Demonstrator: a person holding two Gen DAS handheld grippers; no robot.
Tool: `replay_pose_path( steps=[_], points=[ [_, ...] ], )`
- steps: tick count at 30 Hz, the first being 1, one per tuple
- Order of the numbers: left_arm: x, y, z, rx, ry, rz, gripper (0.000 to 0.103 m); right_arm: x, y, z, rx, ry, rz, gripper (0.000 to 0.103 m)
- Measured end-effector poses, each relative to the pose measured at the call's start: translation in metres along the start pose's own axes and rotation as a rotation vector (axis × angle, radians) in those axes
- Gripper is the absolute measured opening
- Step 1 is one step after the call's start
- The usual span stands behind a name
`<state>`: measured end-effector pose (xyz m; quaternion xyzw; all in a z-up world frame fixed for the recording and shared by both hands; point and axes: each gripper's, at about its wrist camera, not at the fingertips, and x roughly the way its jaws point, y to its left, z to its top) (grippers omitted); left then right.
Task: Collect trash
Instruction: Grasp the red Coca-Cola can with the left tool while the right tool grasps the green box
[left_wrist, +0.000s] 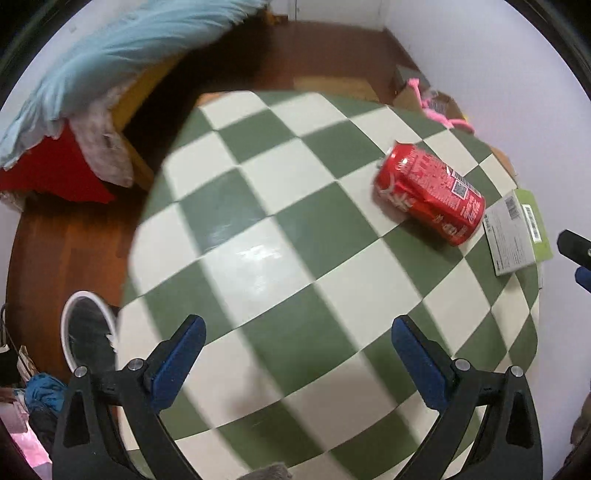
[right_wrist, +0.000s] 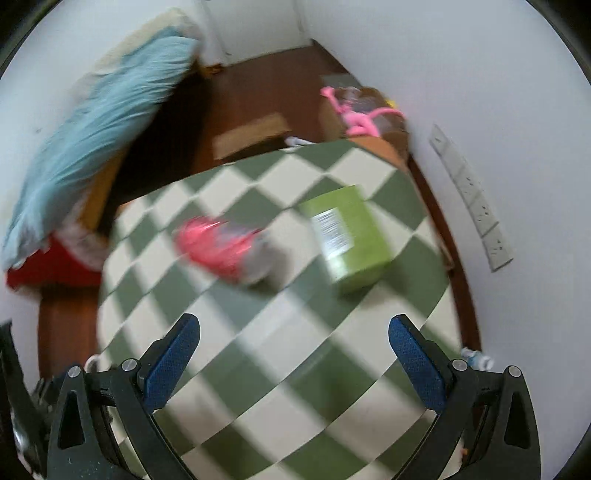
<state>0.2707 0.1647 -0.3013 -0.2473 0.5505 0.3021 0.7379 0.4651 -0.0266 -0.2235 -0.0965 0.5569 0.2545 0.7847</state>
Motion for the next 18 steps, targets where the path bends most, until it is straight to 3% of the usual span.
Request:
replay_pose_path(
  steps=[4,9,10,12,14,18],
  points=[
    [0.013,-0.017,0.027,-0.055,0.042,-0.027,0.103,0.045,-0.026,0.040,0.007,0.057,-0.035,0.103],
    [0.023,-0.040,0.061,-0.140,0.090,-0.116,0.103,0.095,-0.025,0.060,-0.034,0.138,-0.083,0.102],
    [0.025,-0.043,0.066,-0.156,0.103,-0.132,0.103,0.104,-0.027,0.062,-0.037,0.153,-0.084,0.100],
    [0.033,-0.050,0.079,-0.219,0.140,-0.181,0.103,0.115,-0.034,0.064,-0.029,0.187,-0.066,0.068],
    [0.041,-0.057,0.091,-0.283,0.169,-0.240,0.102,0.114,-0.043,0.065,0.012,0.179,-0.037,0.069],
    [0.068,-0.073,0.110,-0.350,0.254,-0.300,0.102,0.104,-0.064,0.069,0.089,0.157,-0.089,0.069]
  ],
)
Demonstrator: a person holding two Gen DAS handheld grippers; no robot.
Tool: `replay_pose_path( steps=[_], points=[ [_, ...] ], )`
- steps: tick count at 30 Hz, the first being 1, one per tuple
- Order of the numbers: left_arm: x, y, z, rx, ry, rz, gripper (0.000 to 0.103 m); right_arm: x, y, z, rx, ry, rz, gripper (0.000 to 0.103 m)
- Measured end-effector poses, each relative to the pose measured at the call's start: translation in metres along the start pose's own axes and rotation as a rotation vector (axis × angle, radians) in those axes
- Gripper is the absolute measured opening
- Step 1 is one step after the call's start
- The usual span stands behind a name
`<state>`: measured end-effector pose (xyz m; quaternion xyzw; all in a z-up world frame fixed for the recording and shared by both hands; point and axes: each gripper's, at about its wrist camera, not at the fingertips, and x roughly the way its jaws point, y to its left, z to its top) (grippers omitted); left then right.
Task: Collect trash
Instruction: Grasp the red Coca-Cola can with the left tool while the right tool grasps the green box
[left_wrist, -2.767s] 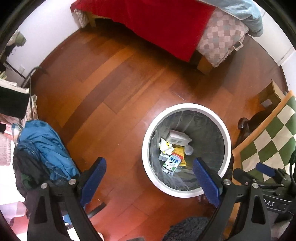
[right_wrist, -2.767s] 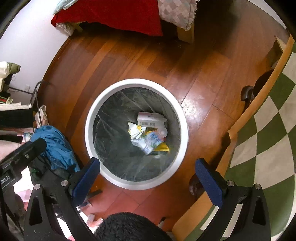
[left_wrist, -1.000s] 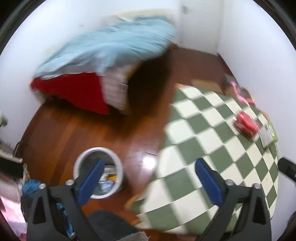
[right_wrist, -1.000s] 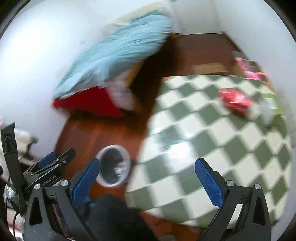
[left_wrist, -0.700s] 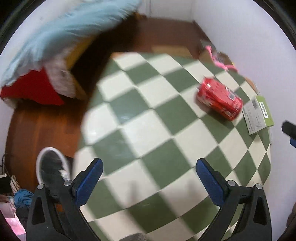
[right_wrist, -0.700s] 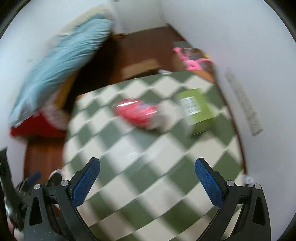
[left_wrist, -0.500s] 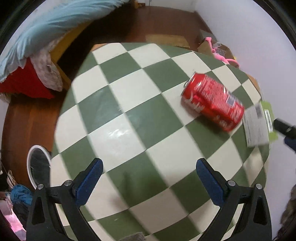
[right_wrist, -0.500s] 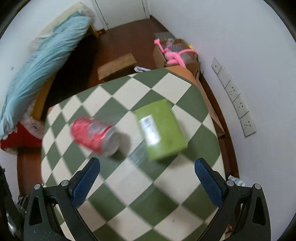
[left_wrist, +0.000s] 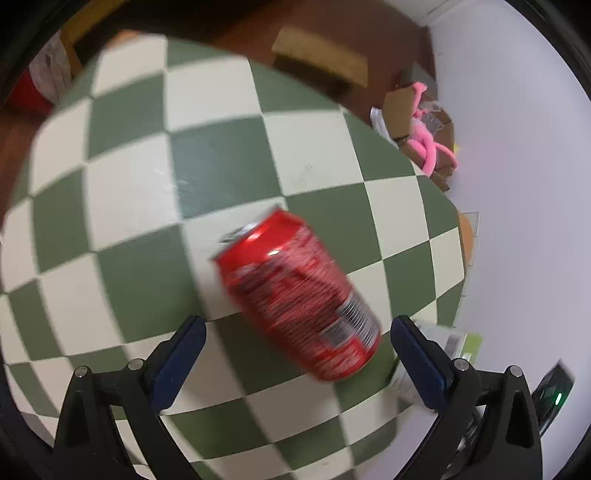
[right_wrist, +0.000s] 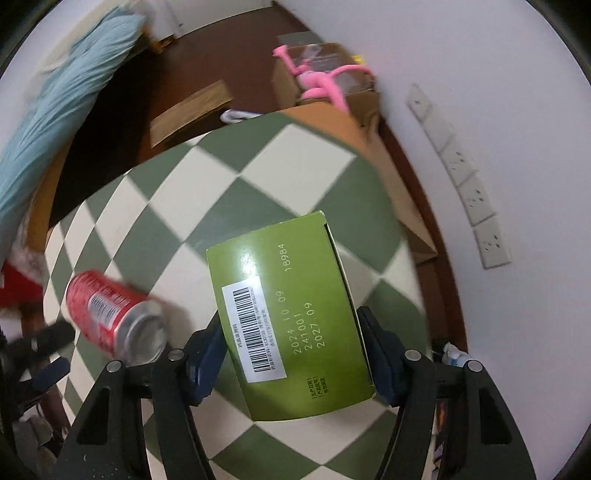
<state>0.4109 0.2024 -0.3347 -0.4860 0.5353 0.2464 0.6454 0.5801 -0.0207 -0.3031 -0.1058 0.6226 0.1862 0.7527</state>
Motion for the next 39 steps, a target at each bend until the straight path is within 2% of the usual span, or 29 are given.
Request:
replay_pose_path(
  steps=[3,4,5,8,12,15,17,20,25,29,31,34,39],
  points=[
    [0.026,-0.003,0.010,-0.052,0.067,-0.001,0.101,0.005,-0.008,0.002,0.015,0.023,0.003,0.069],
    [0.030,-0.002,0.012,-0.063,0.072,0.009,0.094,0.008,-0.010,0.002,0.014,0.028,0.000,0.069],
    [0.034,-0.001,0.013,-0.071,0.064,0.015,0.087,0.009,-0.010,0.002,0.014,0.029,0.001,0.069],
    [0.031,-0.002,0.009,-0.034,0.020,0.016,0.085,0.011,-0.008,0.002,0.005,0.030,-0.004,0.069],
    [0.024,-0.011,-0.003,0.179,0.003,0.089,0.084,0.010,-0.007,0.000,-0.016,0.035,0.001,0.069],
    [0.018,-0.016,-0.015,0.413,0.007,0.167,0.084,0.007,-0.008,-0.004,-0.026,0.042,0.017,0.069],
    [0.019,-0.013,-0.020,0.516,0.028,0.210,0.084,0.006,-0.009,-0.009,-0.028,0.063,0.048,0.068],
    [0.020,-0.004,-0.017,0.494,0.058,0.167,0.084,0.009,-0.006,-0.014,-0.043,0.099,0.069,0.069],
    [0.031,-0.006,-0.023,0.464,0.076,0.166,0.086,0.012,0.005,-0.016,-0.078,0.093,0.024,0.069],
    [0.031,-0.009,-0.028,0.455,0.025,0.187,0.084,0.017,0.006,-0.017,-0.075,0.094,0.001,0.069],
    [0.026,-0.006,-0.037,0.462,0.003,0.172,0.069,0.019,0.004,-0.017,-0.069,0.093,0.002,0.069],
    [0.013,-0.006,-0.051,0.527,-0.072,0.237,0.069,0.021,0.005,-0.018,-0.075,0.086,-0.003,0.069],
    [-0.007,-0.002,-0.062,0.577,-0.142,0.254,0.069,0.020,0.009,-0.026,-0.105,0.061,-0.028,0.065]
  ],
)
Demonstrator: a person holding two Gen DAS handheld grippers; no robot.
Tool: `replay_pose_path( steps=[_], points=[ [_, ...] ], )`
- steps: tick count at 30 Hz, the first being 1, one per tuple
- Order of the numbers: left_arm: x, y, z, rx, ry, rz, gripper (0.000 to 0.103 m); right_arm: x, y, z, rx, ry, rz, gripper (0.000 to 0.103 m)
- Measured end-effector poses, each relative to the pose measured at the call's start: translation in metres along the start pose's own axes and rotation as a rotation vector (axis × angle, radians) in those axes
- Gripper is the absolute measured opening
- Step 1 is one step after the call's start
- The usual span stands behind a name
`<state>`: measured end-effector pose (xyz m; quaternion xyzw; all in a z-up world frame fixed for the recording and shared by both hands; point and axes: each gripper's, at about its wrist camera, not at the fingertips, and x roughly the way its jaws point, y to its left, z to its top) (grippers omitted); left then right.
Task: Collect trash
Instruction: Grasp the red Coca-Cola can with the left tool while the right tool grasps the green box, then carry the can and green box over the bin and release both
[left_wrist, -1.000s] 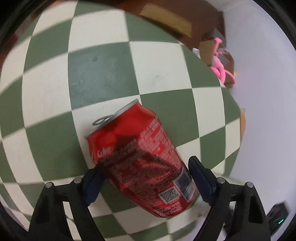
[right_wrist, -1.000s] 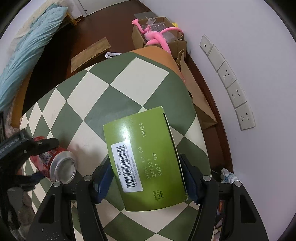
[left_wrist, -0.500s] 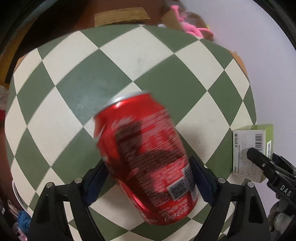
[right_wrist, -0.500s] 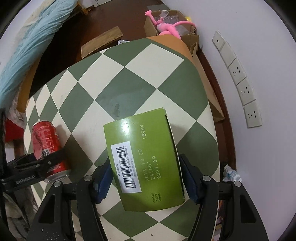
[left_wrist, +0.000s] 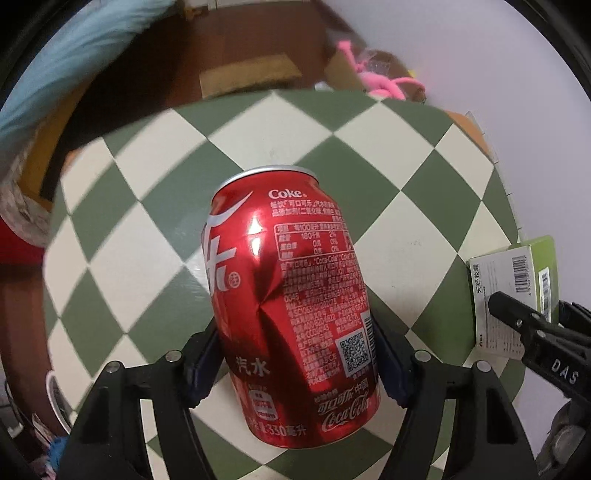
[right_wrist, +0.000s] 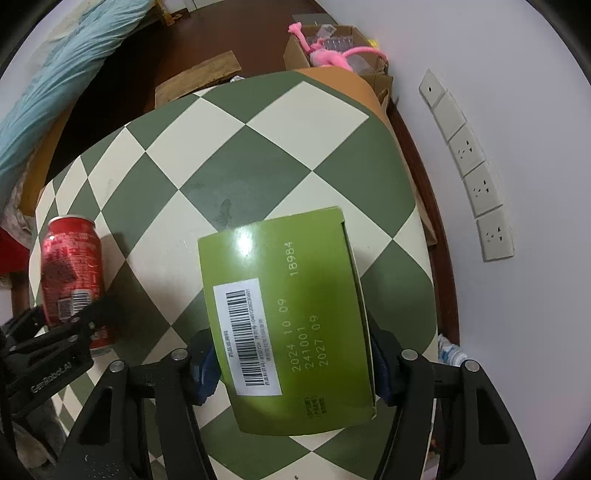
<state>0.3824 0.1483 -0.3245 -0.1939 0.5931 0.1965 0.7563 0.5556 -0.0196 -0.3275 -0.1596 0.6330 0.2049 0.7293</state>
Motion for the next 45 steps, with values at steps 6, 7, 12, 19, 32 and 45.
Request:
replay_pose_path(
  steps=[6,7,12,19,32,45],
  points=[
    [-0.048,0.016,-0.024,0.032,-0.115,0.033,0.069,-0.018,0.003,-0.014,0.027,-0.052,0.029,0.064],
    [-0.056,0.018,-0.028,0.036,-0.131,0.039,0.069,-0.024,0.005,-0.019,0.031,-0.069,0.034,0.064],
    [-0.105,0.035,-0.054,0.043,-0.231,0.060,0.069,-0.062,0.026,-0.042,0.025,-0.173,0.063,0.064],
    [-0.166,0.083,-0.088,0.011,-0.346,0.055,0.069,-0.134,0.094,-0.088,-0.032,-0.325,0.148,0.063],
    [-0.258,0.234,-0.178,-0.154,-0.477,0.095,0.069,-0.212,0.254,-0.171,-0.213,-0.401,0.353,0.063],
    [-0.181,0.420,-0.264,-0.495,-0.265,0.045,0.069,-0.143,0.453,-0.244,-0.447,-0.195,0.466,0.063]
  ],
)
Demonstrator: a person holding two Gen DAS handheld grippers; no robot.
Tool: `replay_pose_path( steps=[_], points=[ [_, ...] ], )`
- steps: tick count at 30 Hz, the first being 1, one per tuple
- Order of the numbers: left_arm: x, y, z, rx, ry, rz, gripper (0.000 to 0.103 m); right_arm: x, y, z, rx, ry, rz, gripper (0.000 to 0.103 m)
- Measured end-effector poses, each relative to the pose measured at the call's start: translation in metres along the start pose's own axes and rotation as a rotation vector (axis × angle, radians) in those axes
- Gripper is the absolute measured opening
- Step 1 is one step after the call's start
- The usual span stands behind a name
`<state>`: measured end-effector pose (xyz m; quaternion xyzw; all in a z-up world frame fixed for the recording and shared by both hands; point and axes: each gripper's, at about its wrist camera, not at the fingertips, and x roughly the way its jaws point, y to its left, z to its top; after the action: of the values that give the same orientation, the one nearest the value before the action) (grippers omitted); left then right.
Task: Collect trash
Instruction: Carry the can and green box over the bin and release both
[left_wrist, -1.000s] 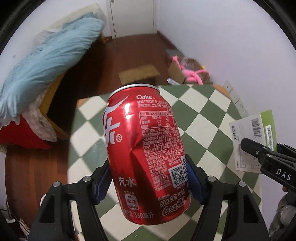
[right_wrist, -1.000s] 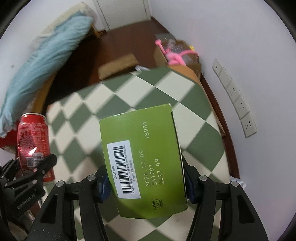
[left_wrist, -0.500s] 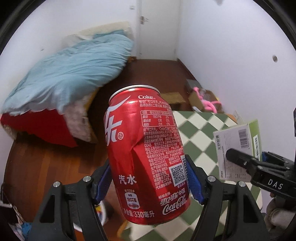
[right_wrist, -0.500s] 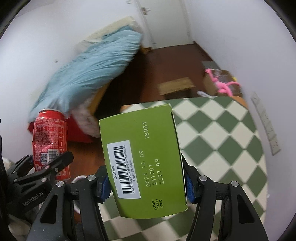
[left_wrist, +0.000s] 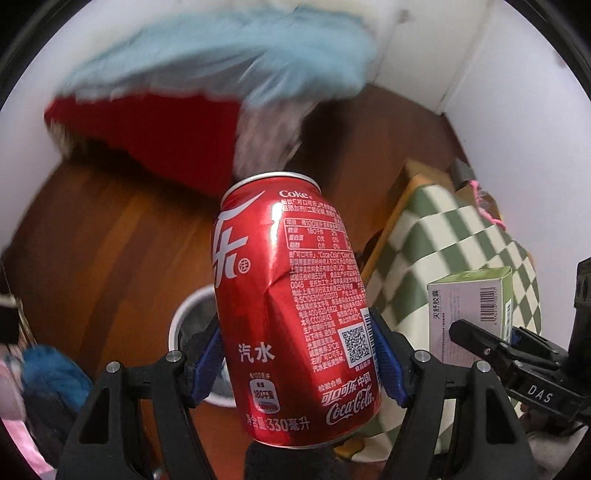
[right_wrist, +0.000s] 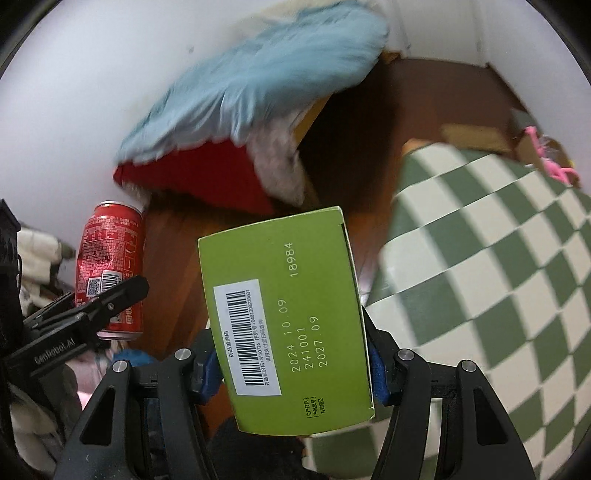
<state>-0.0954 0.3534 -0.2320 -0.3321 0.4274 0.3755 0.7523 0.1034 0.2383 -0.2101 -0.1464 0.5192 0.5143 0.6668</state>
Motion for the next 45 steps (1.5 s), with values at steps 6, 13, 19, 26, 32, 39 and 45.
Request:
replay_pose_path(
  steps=[6,13,19,26,32,39,45],
  points=[
    [0.074,0.060,-0.013,-0.139,0.149,-0.052,0.069,0.104,0.029,-0.013,-0.013,0.164,0.019,0.063],
    [0.128,0.111,-0.044,-0.280,0.266,-0.059,0.084,0.214,0.052,-0.042,-0.019,0.345,0.033,0.063],
    [0.116,0.149,-0.058,-0.342,0.239,0.051,0.096,0.277,0.071,-0.054,-0.043,0.431,0.017,0.064],
    [0.067,0.164,-0.066,-0.331,0.136,0.176,0.096,0.297,0.092,-0.049,-0.087,0.479,-0.007,0.103],
    [0.023,0.145,-0.071,-0.292,0.076,0.217,0.097,0.260,0.110,-0.048,-0.151,0.460,-0.033,0.103],
    [-0.032,0.116,-0.077,-0.245,0.011,0.208,0.097,0.175,0.110,-0.054,-0.180,0.384,-0.029,0.103],
    [-0.084,0.091,-0.084,-0.203,-0.043,0.166,0.097,0.093,0.110,-0.055,-0.222,0.314,-0.012,0.103]
  ],
)
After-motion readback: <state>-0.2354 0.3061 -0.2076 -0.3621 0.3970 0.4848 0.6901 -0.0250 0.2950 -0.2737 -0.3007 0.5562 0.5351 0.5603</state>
